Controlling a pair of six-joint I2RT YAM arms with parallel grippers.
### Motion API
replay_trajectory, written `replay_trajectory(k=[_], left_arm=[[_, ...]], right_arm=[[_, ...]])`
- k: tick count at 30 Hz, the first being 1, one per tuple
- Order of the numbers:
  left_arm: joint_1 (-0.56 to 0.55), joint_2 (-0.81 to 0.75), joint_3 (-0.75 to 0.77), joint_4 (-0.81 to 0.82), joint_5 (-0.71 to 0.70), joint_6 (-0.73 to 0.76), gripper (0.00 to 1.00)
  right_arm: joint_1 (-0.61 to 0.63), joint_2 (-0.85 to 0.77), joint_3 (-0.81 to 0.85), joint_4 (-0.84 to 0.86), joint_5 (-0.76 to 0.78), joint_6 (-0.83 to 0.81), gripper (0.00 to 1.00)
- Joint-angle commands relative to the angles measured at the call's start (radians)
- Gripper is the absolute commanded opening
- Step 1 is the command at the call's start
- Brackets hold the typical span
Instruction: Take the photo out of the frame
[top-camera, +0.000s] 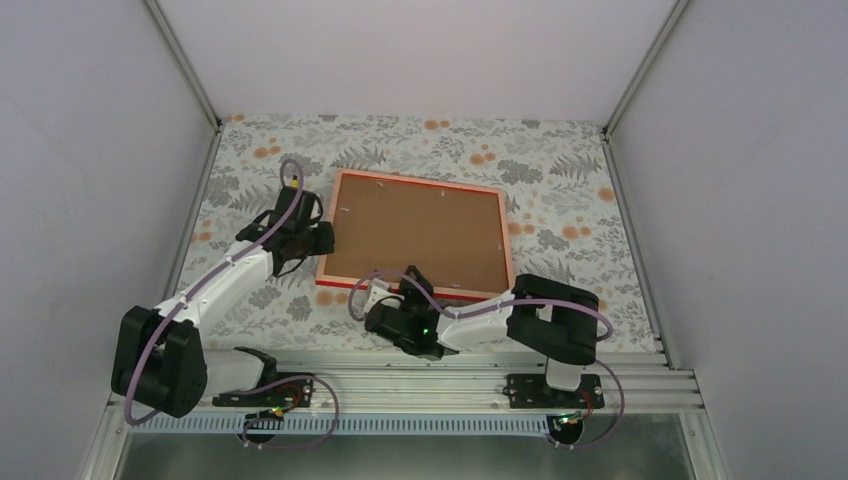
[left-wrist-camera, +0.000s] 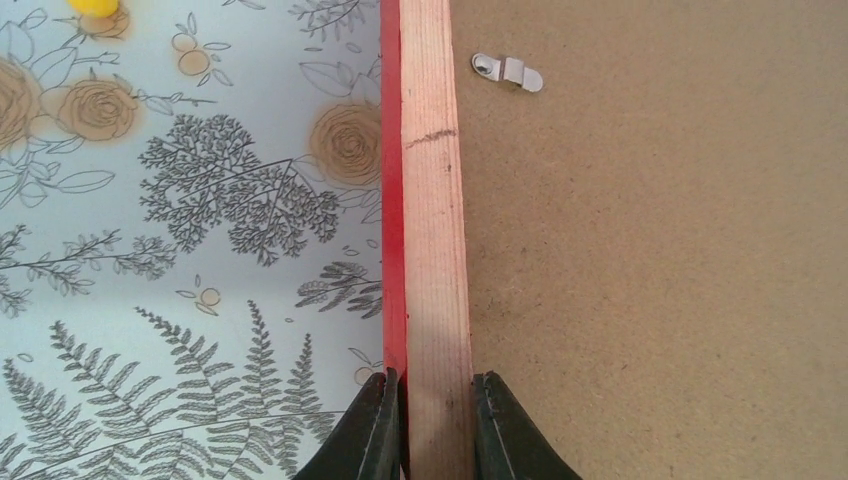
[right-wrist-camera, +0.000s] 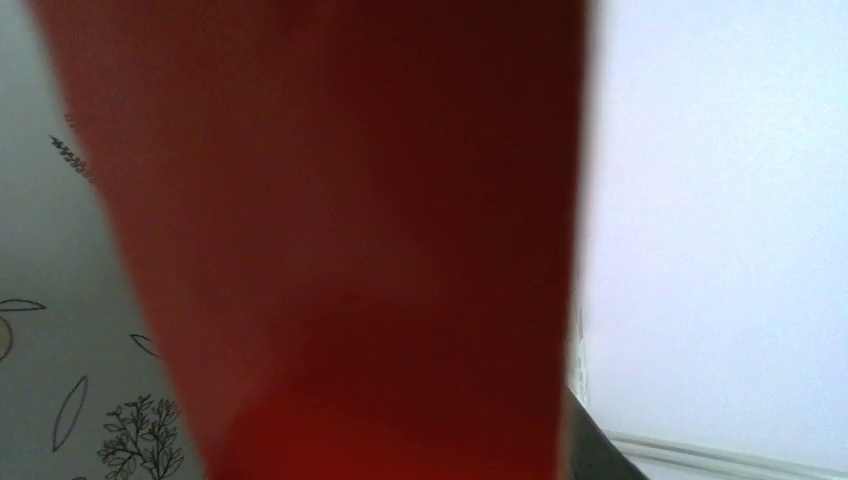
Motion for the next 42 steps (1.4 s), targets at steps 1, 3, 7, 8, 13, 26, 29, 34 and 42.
replay_trajectory(k=[1, 3, 7, 8, 13, 26, 29, 34, 42], left_arm=[[0.046, -0.053, -0.022, 0.041, 0.046, -0.017, 0.03], [0.058, -0.082, -0.024, 0.037, 0.049, -0.021, 0.05], [0.081, -0.152, -0.019, 0.019, 0.026, -0.041, 0.15], [0.087, -0.174, -0.018, 0.013, 0.014, -0.049, 0.18], [0.108, -0.318, 0.011, -0.034, -0.061, -0.089, 0.32], [0.112, -0.66, 0.054, -0.071, -0.178, -0.182, 0.75], [0.112, -0.713, 0.026, -0.062, -0.185, -0.202, 0.85], [0.112, -0.796, -0.053, -0.024, -0.165, -0.238, 0.97], [0.112, -0.873, -0.116, 0.011, -0.138, -0.248, 1.0]], right_arm=[[-0.006, -0.078, -0.002, 0.048, 0.086, 0.061, 0.17], [-0.006, -0.096, 0.009, 0.035, 0.086, 0.043, 0.12], [-0.006, -0.134, 0.026, 0.023, 0.078, 0.009, 0.08], [-0.006, -0.153, 0.024, 0.033, 0.062, -0.006, 0.07], [-0.014, -0.227, 0.042, 0.038, 0.028, -0.053, 0.04], [-0.079, -0.419, 0.08, 0.093, -0.14, -0.04, 0.04], [-0.091, -0.474, 0.097, 0.1, -0.228, -0.003, 0.04], [-0.116, -0.535, 0.138, 0.084, -0.355, 0.078, 0.04], [-0.146, -0.588, 0.206, 0.085, -0.523, 0.209, 0.04]])
